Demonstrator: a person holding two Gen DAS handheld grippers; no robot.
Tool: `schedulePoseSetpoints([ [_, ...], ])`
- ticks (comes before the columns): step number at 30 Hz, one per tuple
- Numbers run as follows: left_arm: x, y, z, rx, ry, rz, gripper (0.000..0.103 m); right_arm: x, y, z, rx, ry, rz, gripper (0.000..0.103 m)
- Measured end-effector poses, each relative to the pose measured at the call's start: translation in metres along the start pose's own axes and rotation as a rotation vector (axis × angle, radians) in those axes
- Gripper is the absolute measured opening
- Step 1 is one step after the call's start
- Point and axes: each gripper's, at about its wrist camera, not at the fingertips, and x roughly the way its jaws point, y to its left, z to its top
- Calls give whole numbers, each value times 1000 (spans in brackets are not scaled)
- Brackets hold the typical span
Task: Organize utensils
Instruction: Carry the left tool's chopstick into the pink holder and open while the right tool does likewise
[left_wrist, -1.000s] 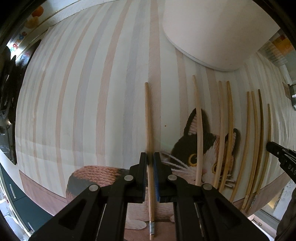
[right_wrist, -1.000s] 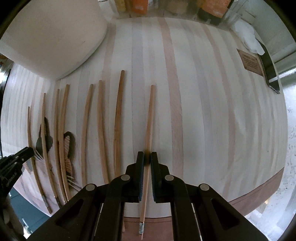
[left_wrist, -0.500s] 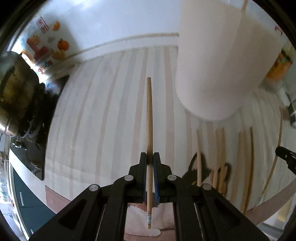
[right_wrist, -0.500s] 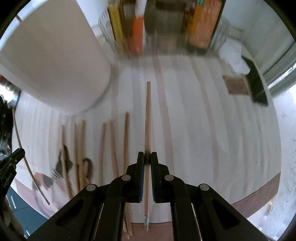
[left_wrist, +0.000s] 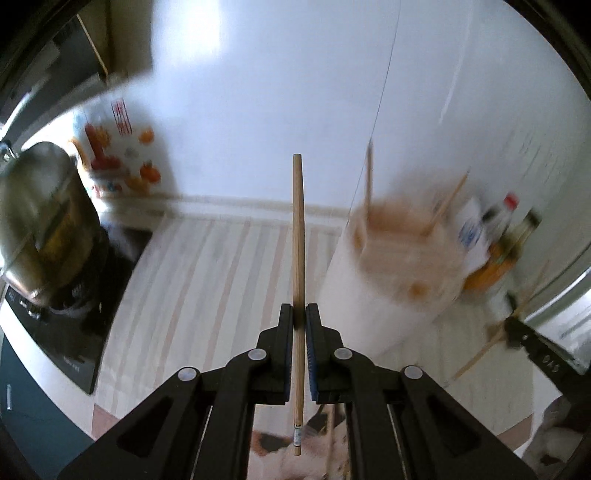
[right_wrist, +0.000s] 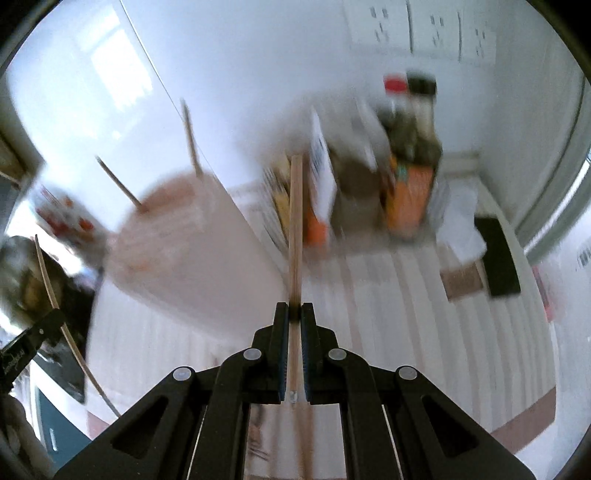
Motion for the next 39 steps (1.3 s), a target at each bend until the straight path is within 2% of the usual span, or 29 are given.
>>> schedulePoseSetpoints([
  [7,-64,-6,52,-31,-167,-87,4,-61,28,55,-20,-164,108,6],
  [14,-81,-15,106,-69,-269,-165,4,-89,50,107,-50,-279,152,6],
  [17,-66,-25,125,-89,-297,-191,4,-81,58,126,-53,-297,146,6],
  [21,-29,-32,143,-122,-295,-213,4,-55,61,142,-34,-280,143,6],
  [29,46,-35,140,-147,-222,-183,4,-3,58,147,17,-224,142,6],
  [33,60,-37,137,-130,-210,-160,4,13,56,145,26,-195,146,6],
  [39,56,-44,137,-102,-229,-154,4,24,54,141,21,-168,151,6],
])
